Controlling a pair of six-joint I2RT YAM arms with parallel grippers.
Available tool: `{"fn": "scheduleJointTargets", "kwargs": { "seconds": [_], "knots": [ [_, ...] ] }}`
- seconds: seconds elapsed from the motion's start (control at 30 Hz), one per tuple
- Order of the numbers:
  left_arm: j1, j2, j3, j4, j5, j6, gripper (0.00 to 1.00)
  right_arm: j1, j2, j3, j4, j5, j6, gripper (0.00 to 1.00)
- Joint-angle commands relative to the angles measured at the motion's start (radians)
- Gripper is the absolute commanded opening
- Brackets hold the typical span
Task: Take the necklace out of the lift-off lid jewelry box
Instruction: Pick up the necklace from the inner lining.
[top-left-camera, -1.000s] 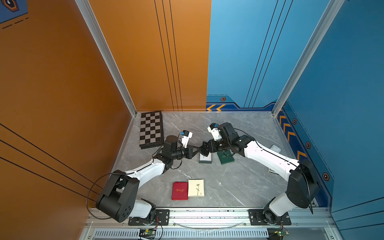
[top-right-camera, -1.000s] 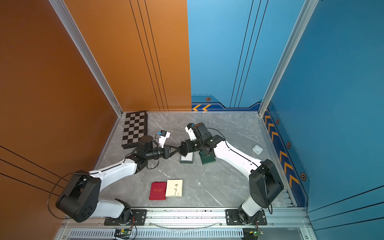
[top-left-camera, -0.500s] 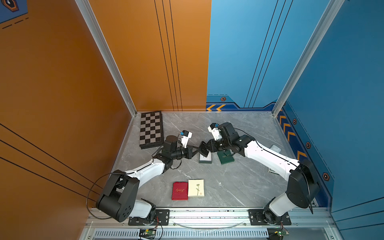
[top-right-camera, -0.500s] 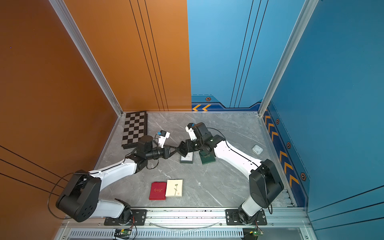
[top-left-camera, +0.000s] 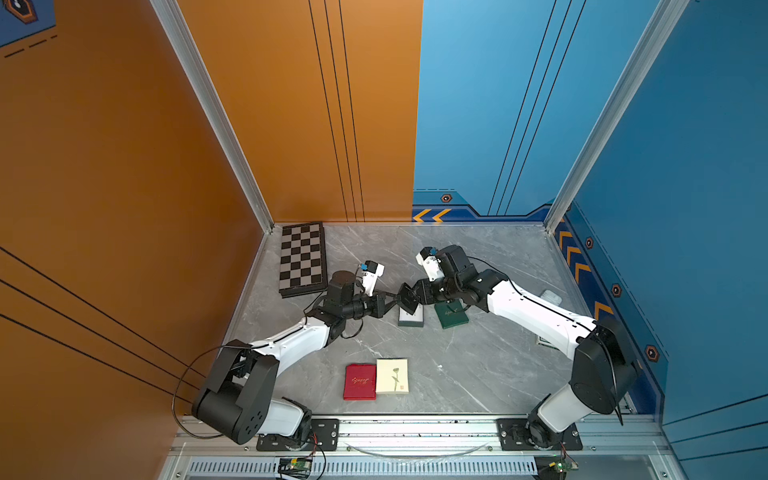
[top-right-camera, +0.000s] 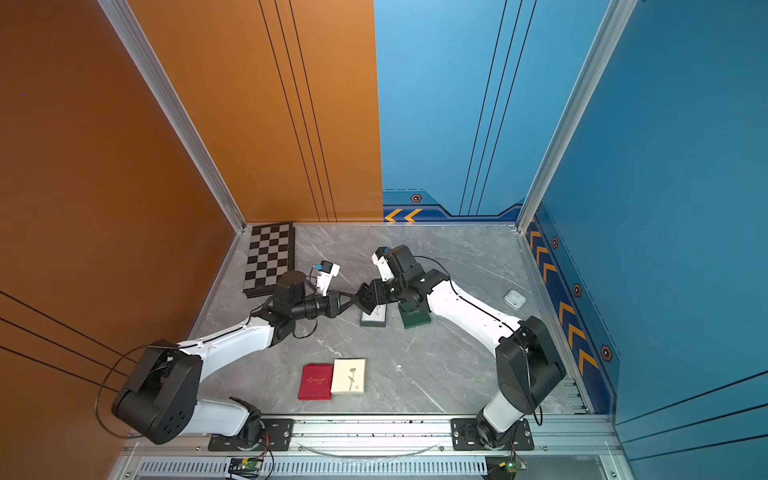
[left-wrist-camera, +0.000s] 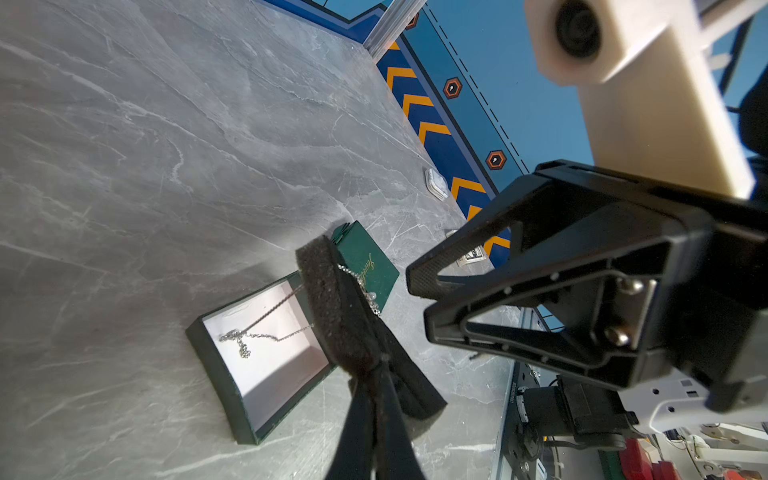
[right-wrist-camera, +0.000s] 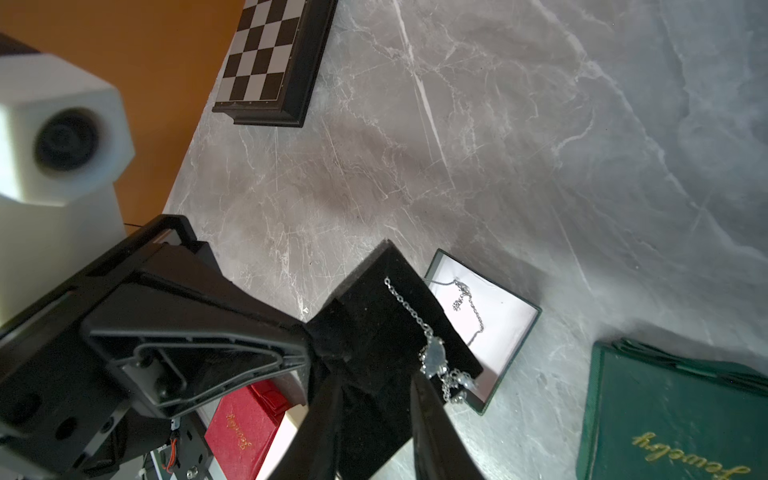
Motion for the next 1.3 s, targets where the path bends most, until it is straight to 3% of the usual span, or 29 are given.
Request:
{"fn": "scheduleJointTargets", "kwargs": {
  "seconds": [0.0, 0.17, 0.63, 1.07, 1.27],
  "knots": [
    [0.007, -0.016, 0.002, -0.011, 0.010, 0.029, 0.00, -0.012, 0.034, -0.010, -0.026, 0.010, -0.022, 0.33],
    [0.005, -0.036, -0.002, -0.010, 0.016, 0.036, 0.00, -0.034, 0.036, -0.022, -0.026, -0.009, -0.036, 0.38],
    [-0.002, -0.052, 0.005, -0.011, 0.040, 0.051, 0.00, -0.080, 0.036, -0.044, 0.032, -0.192, -0.109, 0.37],
    [-0.010, -0.078, -0.007, 0.010, 0.070, 0.061, 0.00, -0.102, 0.044, -0.046, 0.051, -0.282, -0.153, 0.41],
    [-0.014, -0.094, -0.015, 0.026, 0.082, 0.060, 0.00, -0.130, 0.037, -0.058, 0.066, -0.310, -0.162, 0.49]
  ]
}}
